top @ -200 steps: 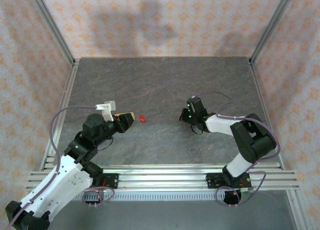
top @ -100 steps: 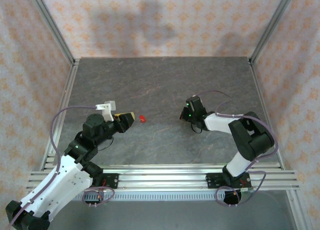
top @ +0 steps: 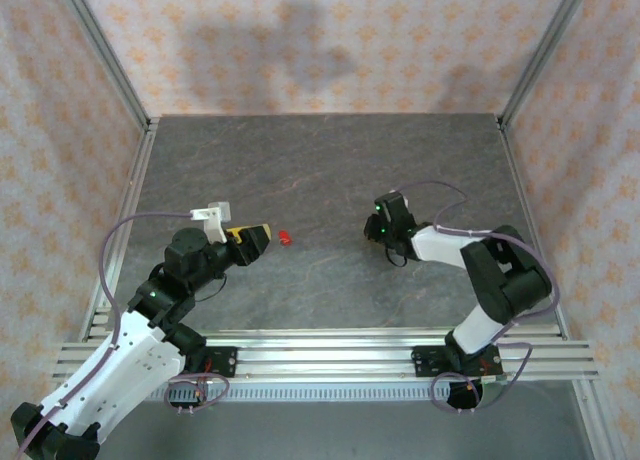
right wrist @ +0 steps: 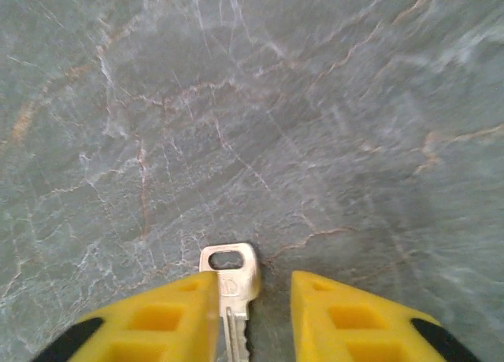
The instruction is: Remove the keys from the keyring
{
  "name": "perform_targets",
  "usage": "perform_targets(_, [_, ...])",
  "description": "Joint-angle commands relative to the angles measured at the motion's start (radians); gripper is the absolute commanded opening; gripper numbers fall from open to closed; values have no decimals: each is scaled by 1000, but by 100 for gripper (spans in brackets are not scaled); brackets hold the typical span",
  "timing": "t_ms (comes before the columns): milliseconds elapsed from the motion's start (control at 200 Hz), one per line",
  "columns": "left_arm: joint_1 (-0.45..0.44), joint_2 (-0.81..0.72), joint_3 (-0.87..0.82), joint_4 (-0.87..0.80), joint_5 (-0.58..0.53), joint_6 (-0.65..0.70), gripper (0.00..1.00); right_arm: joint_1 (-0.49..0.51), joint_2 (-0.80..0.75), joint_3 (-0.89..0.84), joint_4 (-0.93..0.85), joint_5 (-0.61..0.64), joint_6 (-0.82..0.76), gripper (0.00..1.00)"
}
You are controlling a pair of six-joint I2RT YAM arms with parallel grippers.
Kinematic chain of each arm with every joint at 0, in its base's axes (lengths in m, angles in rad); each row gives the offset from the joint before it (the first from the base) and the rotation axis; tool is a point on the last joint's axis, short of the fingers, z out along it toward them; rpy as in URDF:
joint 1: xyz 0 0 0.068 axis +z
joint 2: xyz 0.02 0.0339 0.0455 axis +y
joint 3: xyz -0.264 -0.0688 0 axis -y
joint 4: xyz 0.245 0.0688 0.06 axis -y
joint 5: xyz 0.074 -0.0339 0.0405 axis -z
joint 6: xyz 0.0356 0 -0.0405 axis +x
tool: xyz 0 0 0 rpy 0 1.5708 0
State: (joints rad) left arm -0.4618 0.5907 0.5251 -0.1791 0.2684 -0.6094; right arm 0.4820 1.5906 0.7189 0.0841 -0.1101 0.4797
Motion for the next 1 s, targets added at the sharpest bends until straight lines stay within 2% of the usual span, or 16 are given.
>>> perform_targets(0, [6,2,50,-33,-49,19,70,-15,-124,-4,-90,103,-24,42])
perform_targets(25, [7,3,56,-41,-60,28,73,-18,-146,-3,-109,116,-32,49])
perform_targets(55, [7,4,67,-52,-75,39,78,-20,-174,-2,-129,135,-43,70])
perform_targets(100, [7,7,82,-73,-102,57,87,-21,-216,3,-171,173,-61,77])
perform_targets(120, [7,10,90,-84,-113,70,98,-22,-237,6,-190,191,-69,92])
perform_targets(135, [6,11,96,-90,-129,88,99,-22,-251,9,-203,205,-78,99])
perform_targets(230, [7,30,145,-159,-275,170,100,-22,-335,36,-290,304,-126,100])
perform_targets(335, [9,77,185,-248,-631,284,100,-22,-385,66,-355,524,-165,100])
perform_targets(390, [12,97,177,-223,-804,370,100,-22,-398,51,-320,655,-205,100])
perform_targets(440, [29,103,133,-130,-866,468,100,-22,-401,16,-238,725,-284,99])
perform_targets(506, [84,120,46,35,-854,578,100,-23,-401,-42,-112,818,-394,99])
perform_targets(581, [166,166,-35,191,-815,578,100,-62,-400,-83,-33,883,-435,99])
perform_targets(646, [234,245,-85,306,-731,553,100,-129,-387,-101,-28,842,-395,99])
perform_targets(711, [274,357,-123,433,-683,555,100,-169,-370,-166,95,828,-401,99])
perform_targets(891, [283,668,-203,859,-690,704,100,-218,-297,-306,447,706,-500,99])
perform_targets(996, [284,731,-196,966,-612,740,100,-253,-260,-338,582,599,-528,99])
